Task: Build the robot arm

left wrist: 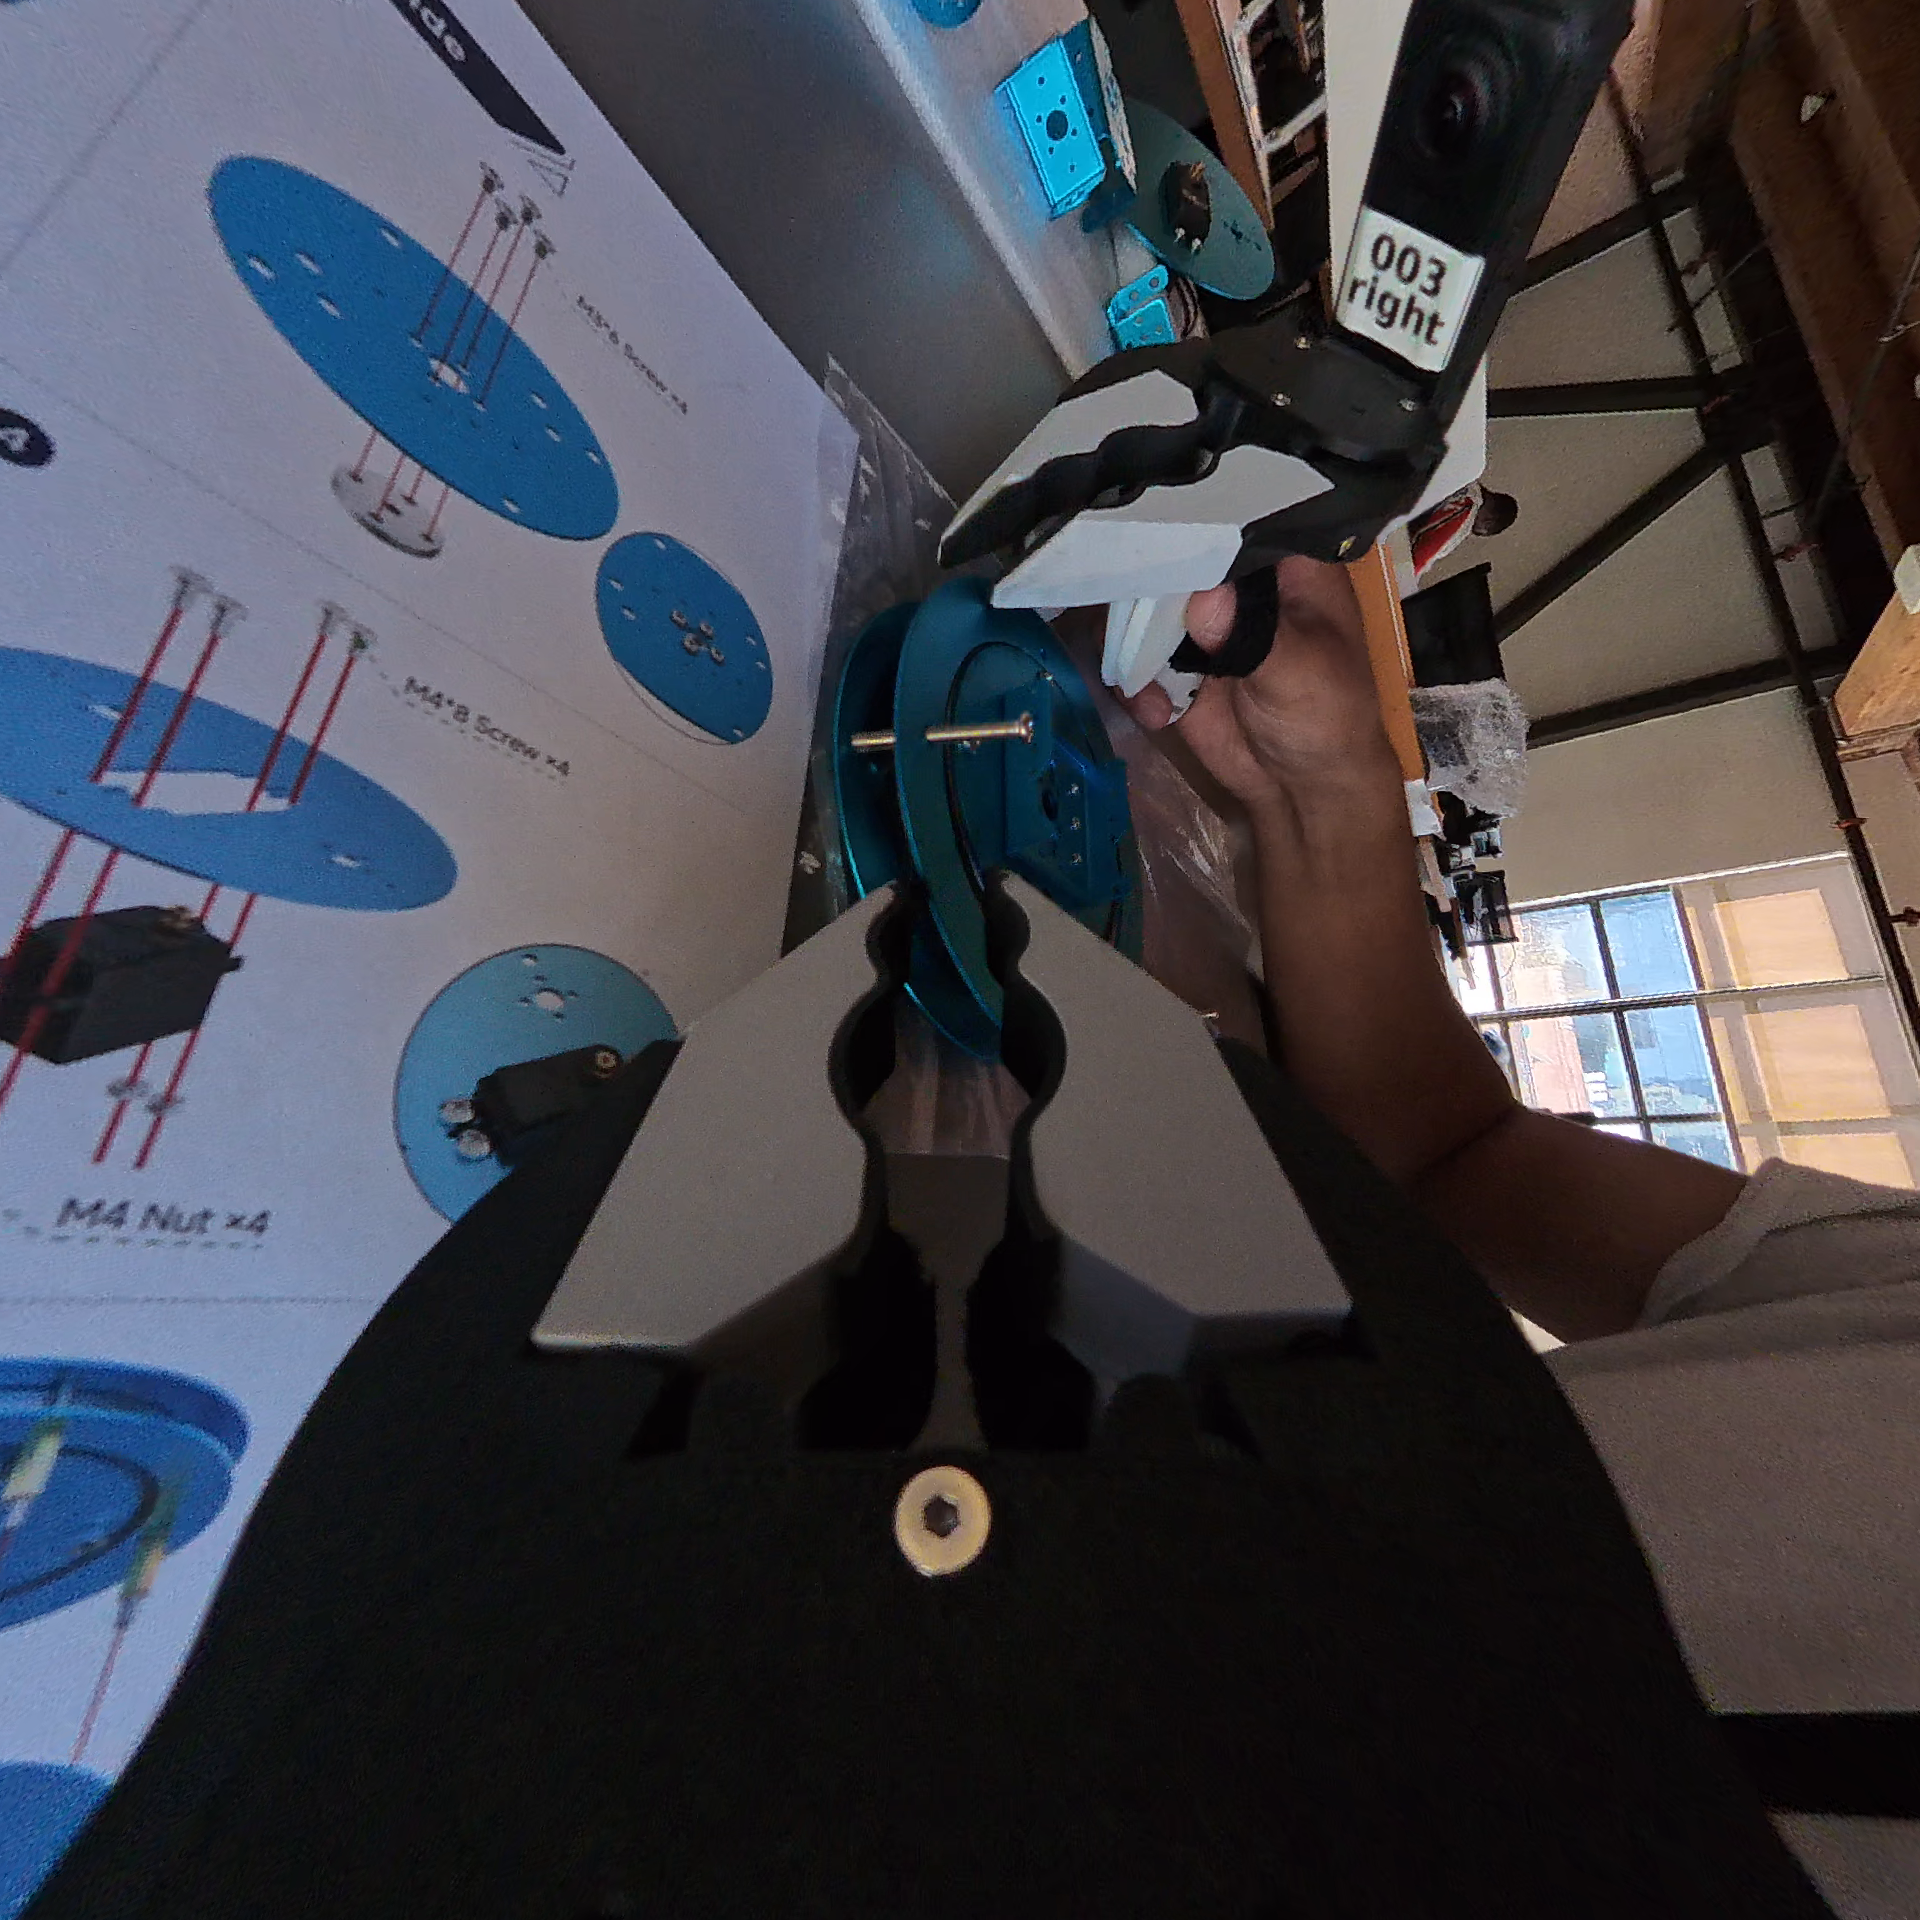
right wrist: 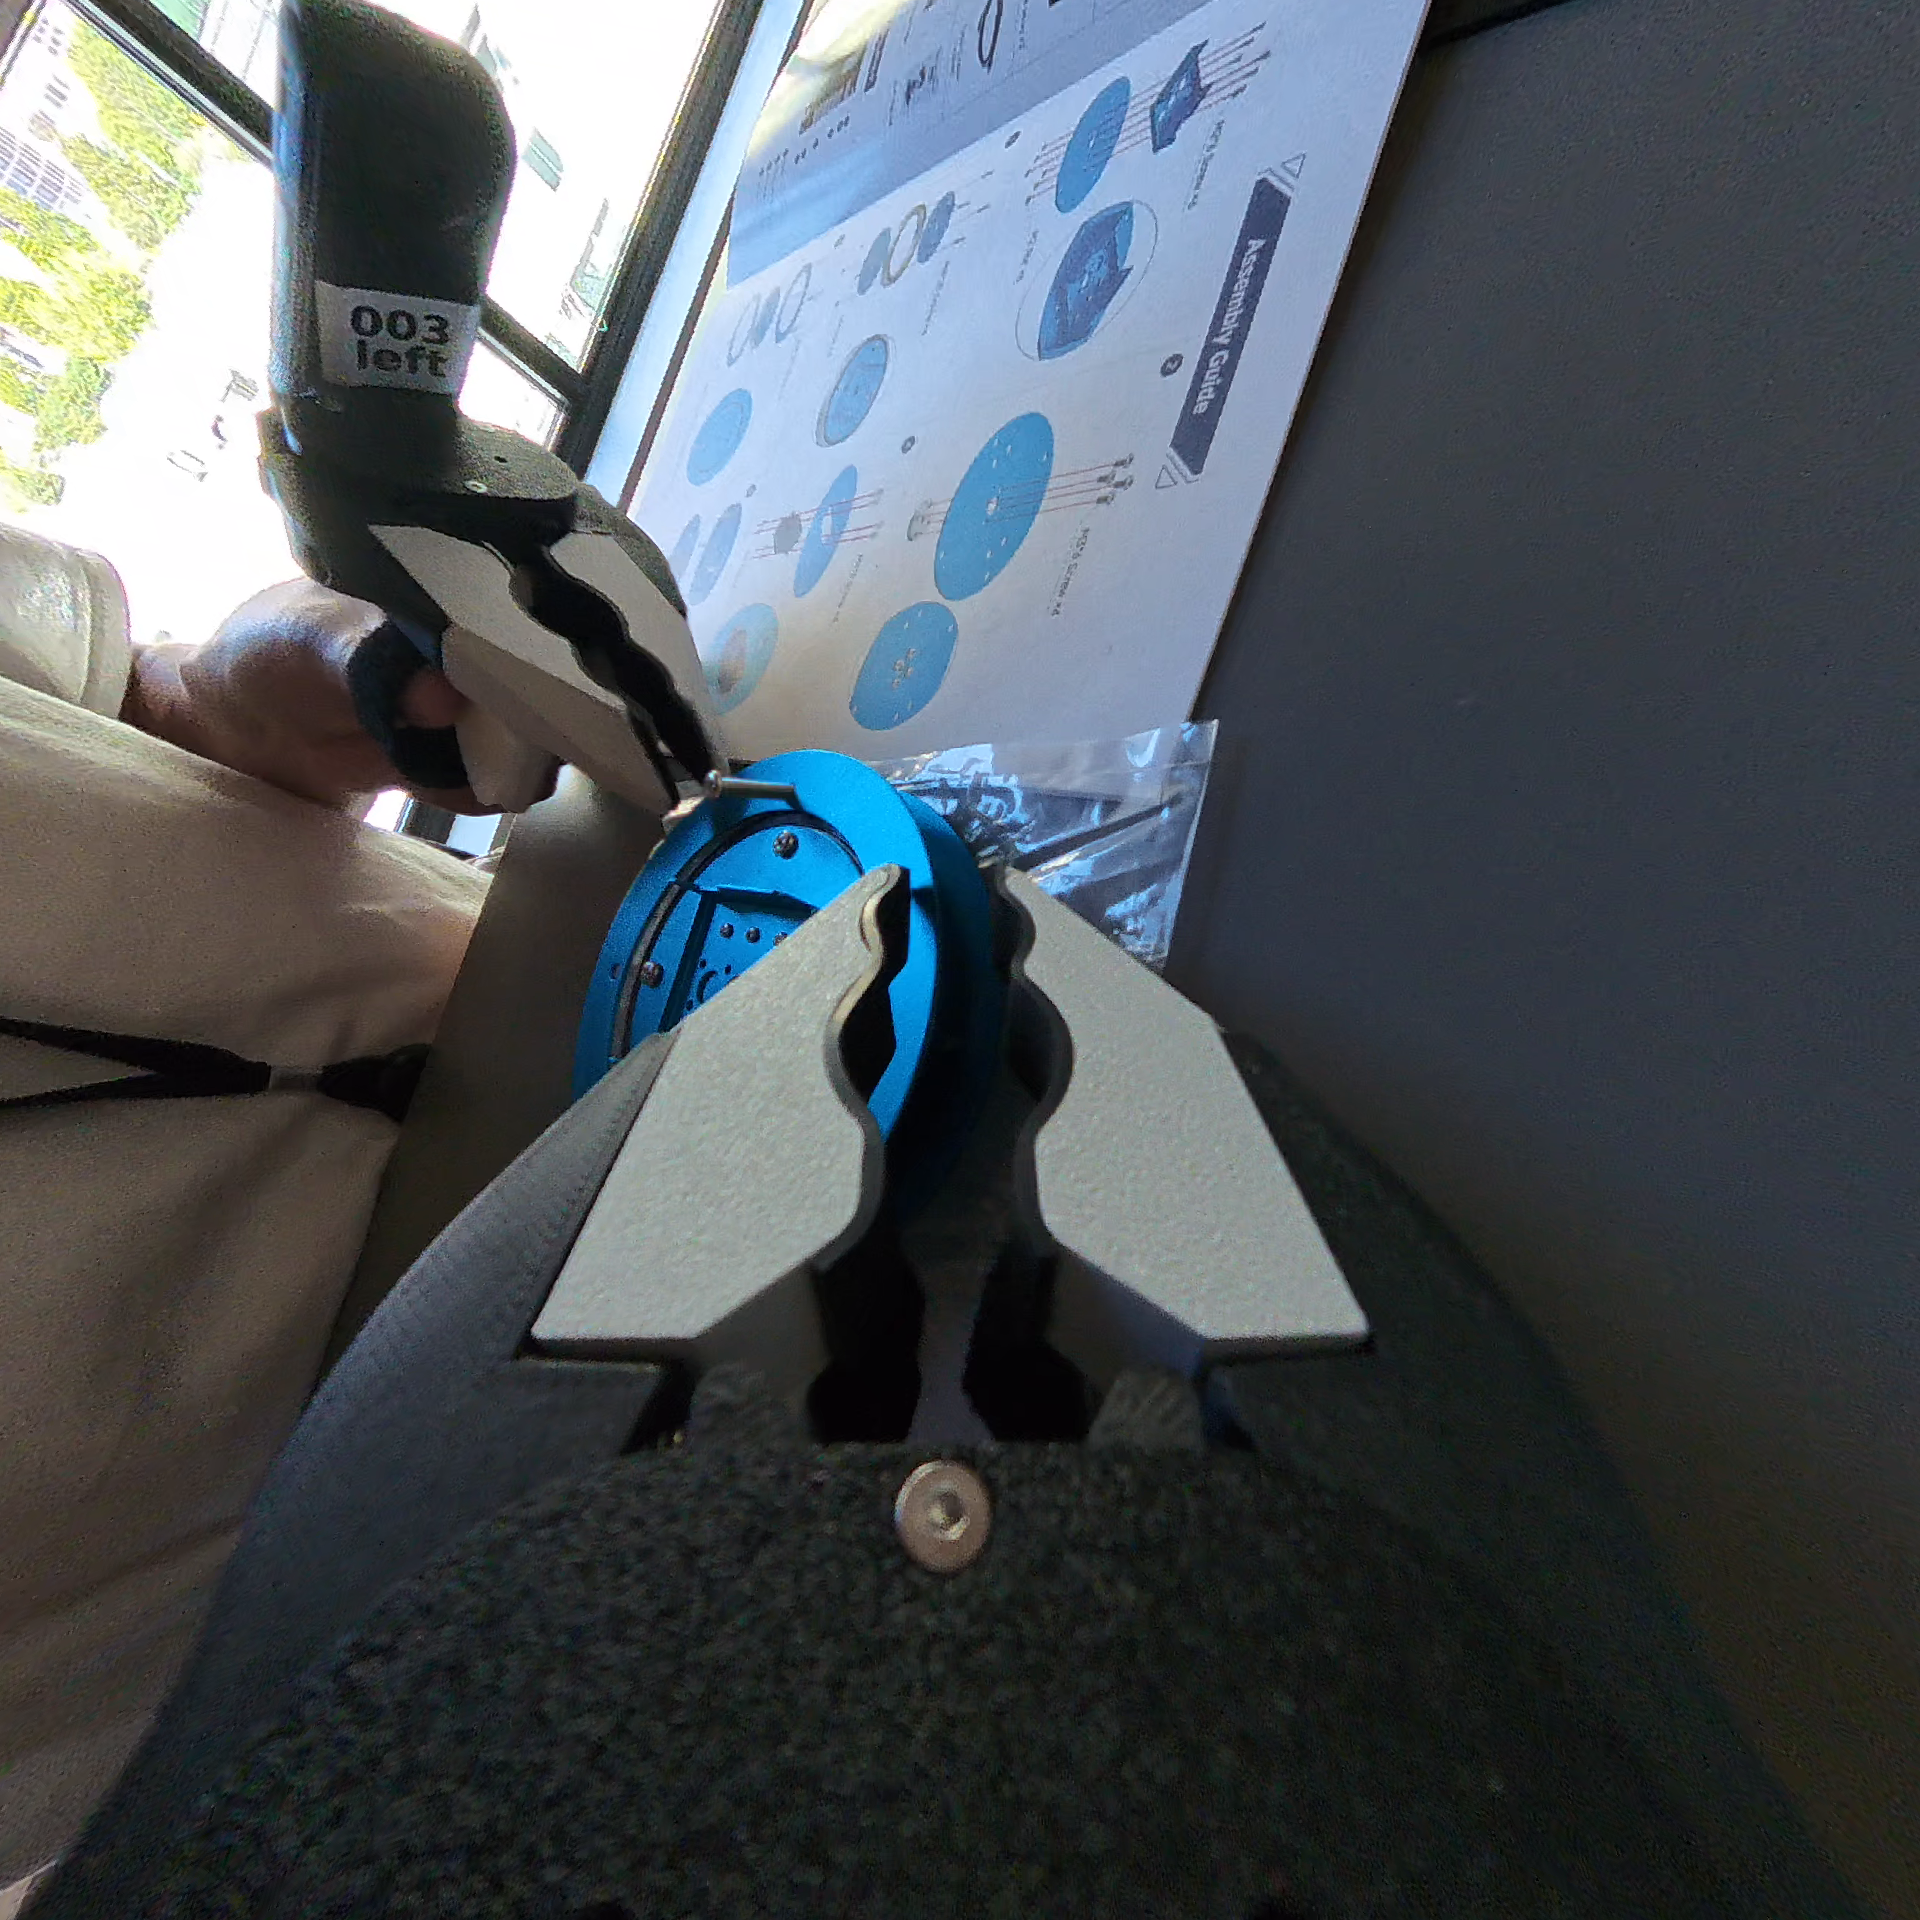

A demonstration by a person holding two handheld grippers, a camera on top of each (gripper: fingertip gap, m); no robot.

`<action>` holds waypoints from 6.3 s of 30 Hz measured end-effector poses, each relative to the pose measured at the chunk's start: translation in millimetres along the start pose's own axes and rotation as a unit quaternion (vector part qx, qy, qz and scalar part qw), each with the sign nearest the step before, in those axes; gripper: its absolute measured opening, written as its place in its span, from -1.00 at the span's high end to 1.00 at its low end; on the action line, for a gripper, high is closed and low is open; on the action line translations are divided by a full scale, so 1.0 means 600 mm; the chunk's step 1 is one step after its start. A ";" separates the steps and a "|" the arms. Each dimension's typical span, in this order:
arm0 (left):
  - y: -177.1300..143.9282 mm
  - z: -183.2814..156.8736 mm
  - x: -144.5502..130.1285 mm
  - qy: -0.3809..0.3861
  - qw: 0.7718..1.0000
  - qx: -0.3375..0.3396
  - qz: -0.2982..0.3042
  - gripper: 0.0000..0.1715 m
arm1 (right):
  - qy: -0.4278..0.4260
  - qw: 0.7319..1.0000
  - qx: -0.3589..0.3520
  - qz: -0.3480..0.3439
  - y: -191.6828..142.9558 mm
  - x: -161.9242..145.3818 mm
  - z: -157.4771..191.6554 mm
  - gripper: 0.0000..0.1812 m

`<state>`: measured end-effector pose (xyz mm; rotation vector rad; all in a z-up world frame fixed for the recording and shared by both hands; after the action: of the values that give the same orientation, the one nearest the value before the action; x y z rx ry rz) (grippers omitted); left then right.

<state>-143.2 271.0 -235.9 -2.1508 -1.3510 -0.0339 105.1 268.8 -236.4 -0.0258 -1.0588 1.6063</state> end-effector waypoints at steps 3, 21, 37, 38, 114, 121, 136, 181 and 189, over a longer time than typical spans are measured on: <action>-0.010 -0.002 -0.007 0.013 1.000 0.008 -0.012 0.77 | -0.018 1.000 -0.009 -0.012 -0.008 0.000 0.005 0.79; 0.017 -0.019 -0.006 0.093 0.994 0.049 0.019 0.70 | -0.011 0.996 -0.049 0.075 -0.025 -0.021 0.052 0.20; 0.032 -0.013 -0.006 0.074 0.996 0.025 0.048 0.83 | 0.063 0.984 0.029 0.162 -0.015 -0.006 0.031 0.56; 0.034 -0.014 -0.005 0.076 0.996 0.024 0.050 0.83 | 0.063 0.985 0.024 0.159 -0.014 -0.006 0.030 0.60; 0.037 -0.104 0.011 0.478 0.876 0.012 0.058 0.84 | -0.048 0.992 -0.090 -0.071 -0.021 -0.151 0.155 0.83; 0.038 -0.108 0.003 0.493 0.864 -0.038 0.098 0.83 | -0.133 0.978 -0.141 -0.072 -0.027 -0.154 0.178 0.83; 0.043 -0.097 0.018 0.499 0.853 -0.089 0.124 0.84 | -0.174 0.977 -0.089 -0.080 -0.024 -0.143 0.174 0.59; 0.021 -0.082 0.079 0.412 0.869 -0.251 0.107 0.67 | -0.089 0.977 0.079 -0.178 -0.072 -0.070 0.165 0.87; 0.015 -0.076 0.077 0.390 0.863 -0.311 0.083 0.75 | -0.092 0.981 0.057 -0.163 -0.076 -0.054 0.187 0.87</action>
<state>-100.8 283.7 -187.8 -2.3089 -0.7023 -1.2820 91.9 172.3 -157.7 0.3621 -1.0483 1.3845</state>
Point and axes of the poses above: each gripper's, where its closed fingertips meet, y out along the fingers, x out of its top, z = x × y across the jaws, the point moved 10 cm from there along -y, back along the fingers, and after that the axes turned 15 degrees about z, right-handed, at the moved point
